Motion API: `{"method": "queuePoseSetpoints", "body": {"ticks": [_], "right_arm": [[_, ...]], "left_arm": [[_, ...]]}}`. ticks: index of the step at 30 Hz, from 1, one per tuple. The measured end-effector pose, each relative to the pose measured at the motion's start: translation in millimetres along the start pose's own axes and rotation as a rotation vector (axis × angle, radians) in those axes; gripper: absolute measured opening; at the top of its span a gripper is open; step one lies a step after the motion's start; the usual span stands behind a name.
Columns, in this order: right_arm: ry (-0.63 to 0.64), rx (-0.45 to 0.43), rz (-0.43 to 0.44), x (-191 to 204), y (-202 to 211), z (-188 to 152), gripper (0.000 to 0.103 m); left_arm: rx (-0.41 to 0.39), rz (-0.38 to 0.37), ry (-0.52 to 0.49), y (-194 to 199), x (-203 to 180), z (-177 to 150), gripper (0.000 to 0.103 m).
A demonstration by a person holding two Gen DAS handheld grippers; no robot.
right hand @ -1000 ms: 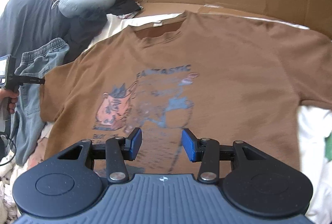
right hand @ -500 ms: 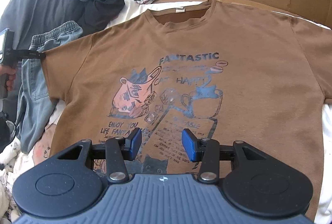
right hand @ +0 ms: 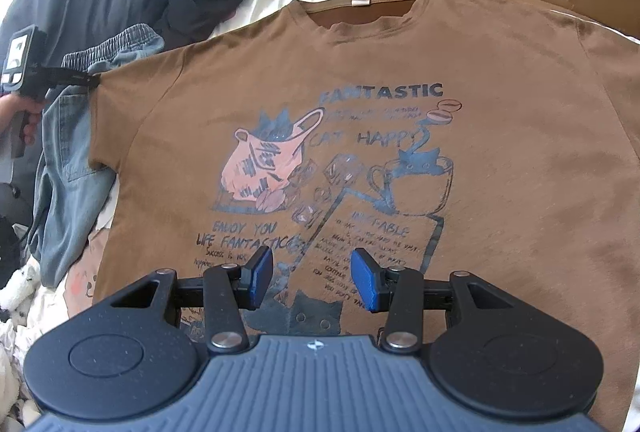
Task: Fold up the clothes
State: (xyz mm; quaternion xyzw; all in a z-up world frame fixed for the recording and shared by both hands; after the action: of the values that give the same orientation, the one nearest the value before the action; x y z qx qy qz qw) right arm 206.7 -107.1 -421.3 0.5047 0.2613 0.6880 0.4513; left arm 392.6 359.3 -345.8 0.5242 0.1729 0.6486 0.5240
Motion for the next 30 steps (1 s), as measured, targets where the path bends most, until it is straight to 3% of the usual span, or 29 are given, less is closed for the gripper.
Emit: {"method": "queuePoseSetpoints", "body": {"ticks": [4, 6, 11, 20, 25, 30], "right_arm": [[-0.007, 0.012, -0.004, -1, -2, -3, 0.051], [-0.008, 0.013, -0.006, -1, -2, -4, 0.051], [-0.017, 0.006, -0.009, -1, -2, -5, 0.051], [-0.021, 0.005, 0.001, 6, -3, -4, 0.051], [-0.03, -0.02, -0.025, 2, 0, 0, 0.051], [-0.116, -0.071, -0.06, -9, 6, 9, 0.051]], "left_arm": [[0.01, -0.004, 0.002, -4, -4, -4, 0.015], [0.002, 0.007, 0.007, 4, -3, -7, 0.031], [-0.013, -0.018, 0.064, 30, -7, -24, 0.051], [0.037, -0.157, 0.132, 65, -41, -78, 0.054], [0.067, -0.165, 0.142, 61, -54, -98, 0.054], [0.085, -0.166, 0.194, 44, -65, -108, 0.054]]}}
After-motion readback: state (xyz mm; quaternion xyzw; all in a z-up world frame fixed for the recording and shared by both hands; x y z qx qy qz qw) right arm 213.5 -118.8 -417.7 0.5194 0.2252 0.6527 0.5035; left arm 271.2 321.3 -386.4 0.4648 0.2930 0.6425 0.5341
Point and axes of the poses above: each gripper's, at about its wrist camera, not at the fingertips, and y roughly against the way its jaws point, x to its left, z to its top, the point moved 8 cm from there along -y, roughly the way its jaws point, and after that the axes turned 12 degrees about -y, right-handed, at the moved point
